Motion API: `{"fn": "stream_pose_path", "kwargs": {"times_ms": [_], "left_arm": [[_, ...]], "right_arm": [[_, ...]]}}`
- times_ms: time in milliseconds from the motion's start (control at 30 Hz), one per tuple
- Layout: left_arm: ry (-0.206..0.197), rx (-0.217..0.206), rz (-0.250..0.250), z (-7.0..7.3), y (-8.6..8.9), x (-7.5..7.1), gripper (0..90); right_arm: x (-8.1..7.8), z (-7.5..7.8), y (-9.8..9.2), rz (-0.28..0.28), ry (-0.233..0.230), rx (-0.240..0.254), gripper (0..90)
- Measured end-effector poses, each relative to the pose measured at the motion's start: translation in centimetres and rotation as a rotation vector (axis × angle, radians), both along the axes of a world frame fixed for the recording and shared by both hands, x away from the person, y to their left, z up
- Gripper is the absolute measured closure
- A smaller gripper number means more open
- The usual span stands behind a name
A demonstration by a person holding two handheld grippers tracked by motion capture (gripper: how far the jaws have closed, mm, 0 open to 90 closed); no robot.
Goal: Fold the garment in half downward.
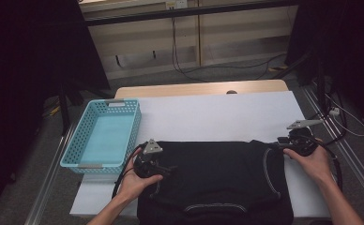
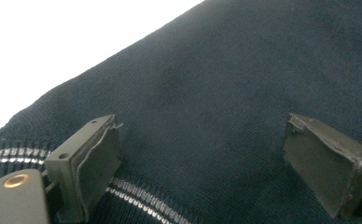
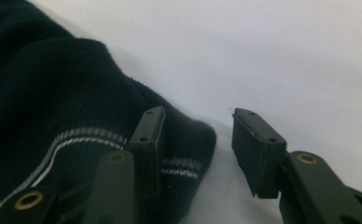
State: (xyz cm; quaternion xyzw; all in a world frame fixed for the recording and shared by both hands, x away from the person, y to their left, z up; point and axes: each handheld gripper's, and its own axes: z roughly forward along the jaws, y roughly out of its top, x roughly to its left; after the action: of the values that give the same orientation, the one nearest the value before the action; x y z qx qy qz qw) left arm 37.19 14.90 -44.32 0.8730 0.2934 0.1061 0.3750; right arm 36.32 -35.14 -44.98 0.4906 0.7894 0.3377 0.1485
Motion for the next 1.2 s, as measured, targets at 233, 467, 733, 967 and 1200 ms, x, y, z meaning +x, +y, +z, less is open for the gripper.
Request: {"fn": "stream_pose_path", "kwargs": {"times_ms": [233,467,733,967,1200], "left_arm": [[0.001,0.008,0.003,-0.1,0.0,0.0,11.5],[-0.006,0.021,0.0,-0.1,-0.1,-0.1,11.7],[-0.011,0.019,-0.001,-0.1,-0.2,-0.2,12.0],[-0.006,0.017,-0.004,-0.2,-0.2,-0.2,12.0],[-0.005,0.018,-0.004,-0.2,-0.2,-0.2,12.0]], "right_arm": [[-0.7,0.5,0.2,0.017,-0.046,-0.02,53.3],[-0.5,0.1,0.3,0.041,-0.007,0.0,51.0],[-0.2,0.1,0.6,0.075,0.017,-0.004,49.7],[-0.1,-0.1,0.3,0.091,0.049,0.039,53.1],[-0.3,0.0,1.0,0.174,0.1,0.096,72.0]]}}
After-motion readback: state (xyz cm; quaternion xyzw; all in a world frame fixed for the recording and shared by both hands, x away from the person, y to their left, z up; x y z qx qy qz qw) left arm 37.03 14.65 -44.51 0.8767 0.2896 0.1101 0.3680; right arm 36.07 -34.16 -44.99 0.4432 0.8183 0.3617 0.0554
